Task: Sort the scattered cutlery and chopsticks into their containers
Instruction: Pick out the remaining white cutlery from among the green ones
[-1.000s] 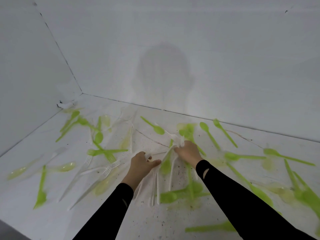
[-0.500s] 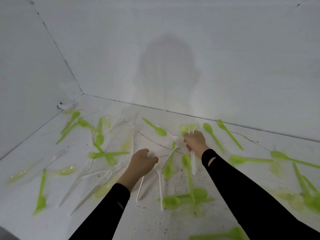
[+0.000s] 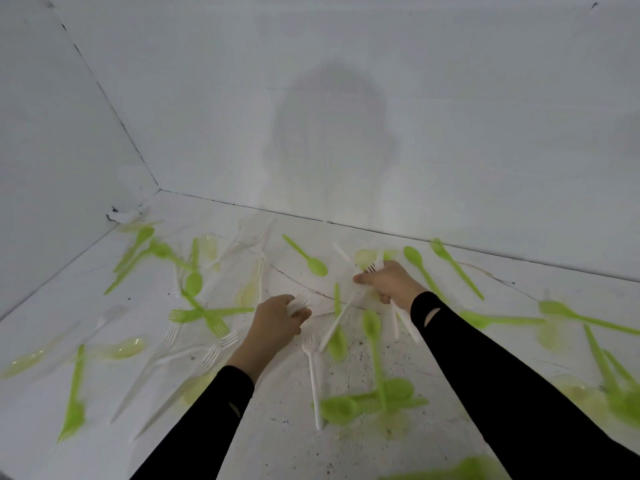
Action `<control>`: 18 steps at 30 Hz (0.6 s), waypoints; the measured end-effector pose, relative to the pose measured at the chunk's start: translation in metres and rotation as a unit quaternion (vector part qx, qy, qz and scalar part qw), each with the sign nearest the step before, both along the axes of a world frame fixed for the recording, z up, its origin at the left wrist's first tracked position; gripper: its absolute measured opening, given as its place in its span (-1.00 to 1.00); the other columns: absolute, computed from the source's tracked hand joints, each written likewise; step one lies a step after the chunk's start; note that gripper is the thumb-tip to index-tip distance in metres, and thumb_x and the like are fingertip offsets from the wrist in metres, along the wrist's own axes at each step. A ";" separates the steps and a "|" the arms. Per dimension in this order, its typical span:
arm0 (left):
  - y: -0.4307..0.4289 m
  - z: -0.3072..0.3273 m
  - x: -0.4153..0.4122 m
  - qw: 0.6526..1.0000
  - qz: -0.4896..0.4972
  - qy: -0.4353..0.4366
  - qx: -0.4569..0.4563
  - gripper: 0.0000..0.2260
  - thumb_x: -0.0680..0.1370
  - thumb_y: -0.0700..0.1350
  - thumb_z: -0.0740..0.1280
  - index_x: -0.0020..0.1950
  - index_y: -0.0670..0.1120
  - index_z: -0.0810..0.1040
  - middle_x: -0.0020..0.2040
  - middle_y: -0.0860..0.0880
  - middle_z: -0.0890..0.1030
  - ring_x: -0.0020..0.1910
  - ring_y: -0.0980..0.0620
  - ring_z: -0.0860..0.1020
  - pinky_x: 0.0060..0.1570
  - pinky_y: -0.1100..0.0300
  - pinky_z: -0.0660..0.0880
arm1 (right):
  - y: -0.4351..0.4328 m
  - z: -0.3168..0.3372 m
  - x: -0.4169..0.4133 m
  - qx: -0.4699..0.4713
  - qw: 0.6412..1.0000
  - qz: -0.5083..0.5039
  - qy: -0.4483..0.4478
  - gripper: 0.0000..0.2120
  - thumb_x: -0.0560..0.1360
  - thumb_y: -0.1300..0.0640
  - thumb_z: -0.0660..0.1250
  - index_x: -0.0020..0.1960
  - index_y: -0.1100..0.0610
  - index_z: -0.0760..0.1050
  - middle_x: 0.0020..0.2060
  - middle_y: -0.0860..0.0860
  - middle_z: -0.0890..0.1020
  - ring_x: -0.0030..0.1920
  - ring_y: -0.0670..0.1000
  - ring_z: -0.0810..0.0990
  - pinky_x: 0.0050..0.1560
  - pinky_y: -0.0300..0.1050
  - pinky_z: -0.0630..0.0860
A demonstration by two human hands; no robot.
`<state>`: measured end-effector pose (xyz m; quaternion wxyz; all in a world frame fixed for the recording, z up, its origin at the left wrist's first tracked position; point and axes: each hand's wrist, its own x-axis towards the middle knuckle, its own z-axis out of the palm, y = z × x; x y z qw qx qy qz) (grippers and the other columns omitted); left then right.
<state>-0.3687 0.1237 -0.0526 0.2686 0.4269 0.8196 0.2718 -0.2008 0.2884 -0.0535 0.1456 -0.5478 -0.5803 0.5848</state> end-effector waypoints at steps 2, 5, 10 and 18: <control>-0.001 -0.010 0.005 0.998 -0.026 0.064 -0.010 -0.82 0.52 -0.08 0.42 -0.20 -0.07 0.46 -0.27 0.01 0.53 -0.23 0.02 0.52 -0.32 0.28 0.27 | 0.005 0.013 0.008 0.006 1.000 -0.008 0.029 -0.75 0.50 0.23 0.42 -0.24 0.13 0.37 -0.41 0.03 0.35 -0.53 -0.05 0.24 -0.58 -0.28 0.17; -0.003 -0.025 0.013 0.995 -0.050 0.084 -0.022 -0.78 0.46 -0.05 0.48 -0.09 -0.08 0.47 -0.15 0.01 0.44 -0.07 -0.05 0.46 -0.24 0.24 0.23 | 0.011 0.033 0.019 0.053 0.997 -0.032 0.047 -0.79 0.50 0.27 0.36 -0.19 0.13 0.33 -0.37 0.05 0.38 -0.54 -0.05 0.22 -0.57 -0.27 0.18; -0.002 -0.030 0.020 0.994 -0.043 0.089 -0.046 -0.61 0.43 -0.03 0.51 0.13 -0.18 0.49 0.00 -0.06 0.35 -0.04 -0.08 0.44 -0.14 0.24 0.24 | 0.005 0.055 0.032 0.062 0.992 -0.044 0.100 -0.77 0.39 0.31 0.45 -0.09 0.16 0.42 -0.36 0.02 0.35 -0.56 -0.09 0.22 -0.52 -0.26 0.16; -0.014 -0.002 0.005 0.999 0.017 -0.020 0.033 -0.76 0.43 -0.10 0.50 -0.09 -0.18 0.50 -0.20 -0.07 0.59 -0.15 -0.13 0.58 -0.19 0.18 0.52 | -0.020 0.064 0.016 0.048 0.982 -0.028 0.180 -0.70 0.43 0.36 0.47 0.14 0.29 0.54 -0.35 0.00 0.45 -0.54 -0.15 0.36 -0.51 -0.28 0.30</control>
